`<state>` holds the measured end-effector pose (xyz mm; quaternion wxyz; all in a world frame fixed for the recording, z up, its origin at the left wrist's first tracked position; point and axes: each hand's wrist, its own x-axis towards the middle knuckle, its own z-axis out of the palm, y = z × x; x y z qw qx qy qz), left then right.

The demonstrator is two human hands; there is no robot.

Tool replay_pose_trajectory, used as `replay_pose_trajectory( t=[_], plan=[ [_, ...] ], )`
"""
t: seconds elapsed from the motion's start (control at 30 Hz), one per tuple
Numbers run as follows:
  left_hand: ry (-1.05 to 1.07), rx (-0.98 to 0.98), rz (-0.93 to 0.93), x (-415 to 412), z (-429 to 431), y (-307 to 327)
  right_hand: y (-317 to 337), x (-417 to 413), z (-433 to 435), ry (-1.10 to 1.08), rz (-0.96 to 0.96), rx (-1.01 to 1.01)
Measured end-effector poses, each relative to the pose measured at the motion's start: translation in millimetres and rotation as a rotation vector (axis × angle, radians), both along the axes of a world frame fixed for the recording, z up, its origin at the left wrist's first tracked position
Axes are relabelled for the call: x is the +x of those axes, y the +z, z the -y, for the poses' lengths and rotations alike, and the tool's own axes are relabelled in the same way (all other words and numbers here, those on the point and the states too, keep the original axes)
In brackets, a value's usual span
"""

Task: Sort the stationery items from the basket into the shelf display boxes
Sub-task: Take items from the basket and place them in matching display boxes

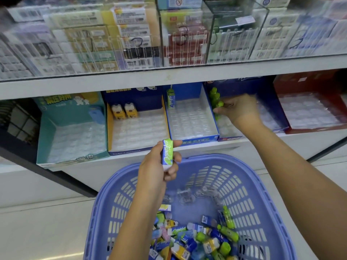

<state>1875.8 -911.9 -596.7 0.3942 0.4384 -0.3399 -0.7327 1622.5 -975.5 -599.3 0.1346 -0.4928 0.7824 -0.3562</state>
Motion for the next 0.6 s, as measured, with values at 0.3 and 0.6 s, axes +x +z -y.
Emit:
replay_pose_trajectory(
  t=[0.3,0.6],
  plan=[
    [-0.008,0.023,-0.204,1,-10,10,10,12,-14,-0.112,0.085,0.064],
    [0.118,-0.687,0.569,-3,-12,6,51,125,-87,0.321,0.659,0.041]
  ],
)
